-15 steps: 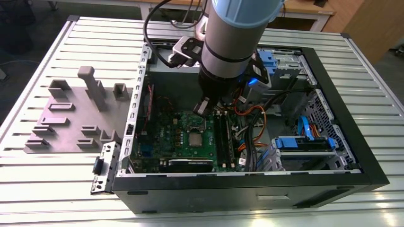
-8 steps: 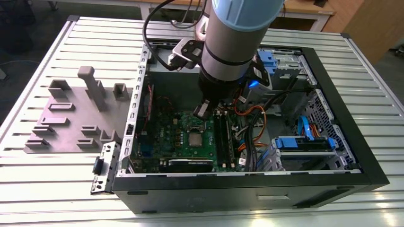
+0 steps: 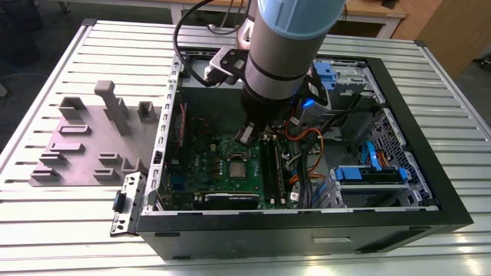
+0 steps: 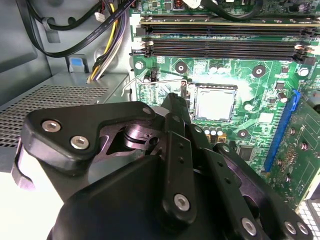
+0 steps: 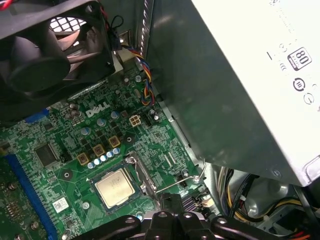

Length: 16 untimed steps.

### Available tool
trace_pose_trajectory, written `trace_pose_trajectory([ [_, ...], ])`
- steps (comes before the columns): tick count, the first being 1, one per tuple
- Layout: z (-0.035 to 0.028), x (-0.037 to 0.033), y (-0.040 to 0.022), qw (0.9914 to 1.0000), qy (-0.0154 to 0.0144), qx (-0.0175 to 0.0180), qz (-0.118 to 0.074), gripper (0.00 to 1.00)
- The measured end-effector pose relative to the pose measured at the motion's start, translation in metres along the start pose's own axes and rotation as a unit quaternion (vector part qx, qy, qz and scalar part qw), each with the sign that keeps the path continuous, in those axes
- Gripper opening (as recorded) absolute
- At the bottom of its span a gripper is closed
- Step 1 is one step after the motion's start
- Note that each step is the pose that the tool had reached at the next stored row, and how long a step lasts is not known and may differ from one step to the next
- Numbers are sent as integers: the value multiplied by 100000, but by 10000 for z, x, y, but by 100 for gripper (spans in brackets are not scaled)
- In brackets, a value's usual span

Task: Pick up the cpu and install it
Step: 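Close the cpu cover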

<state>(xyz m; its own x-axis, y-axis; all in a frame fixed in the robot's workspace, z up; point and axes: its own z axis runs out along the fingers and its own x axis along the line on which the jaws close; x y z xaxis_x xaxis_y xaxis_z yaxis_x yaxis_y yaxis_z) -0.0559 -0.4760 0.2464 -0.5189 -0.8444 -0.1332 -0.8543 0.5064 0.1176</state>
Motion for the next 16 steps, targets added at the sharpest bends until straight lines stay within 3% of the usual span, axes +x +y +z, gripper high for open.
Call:
trace_pose_trajectory([
  [16, -8, 36, -22, 100000, 5, 1, -2, 11],
])
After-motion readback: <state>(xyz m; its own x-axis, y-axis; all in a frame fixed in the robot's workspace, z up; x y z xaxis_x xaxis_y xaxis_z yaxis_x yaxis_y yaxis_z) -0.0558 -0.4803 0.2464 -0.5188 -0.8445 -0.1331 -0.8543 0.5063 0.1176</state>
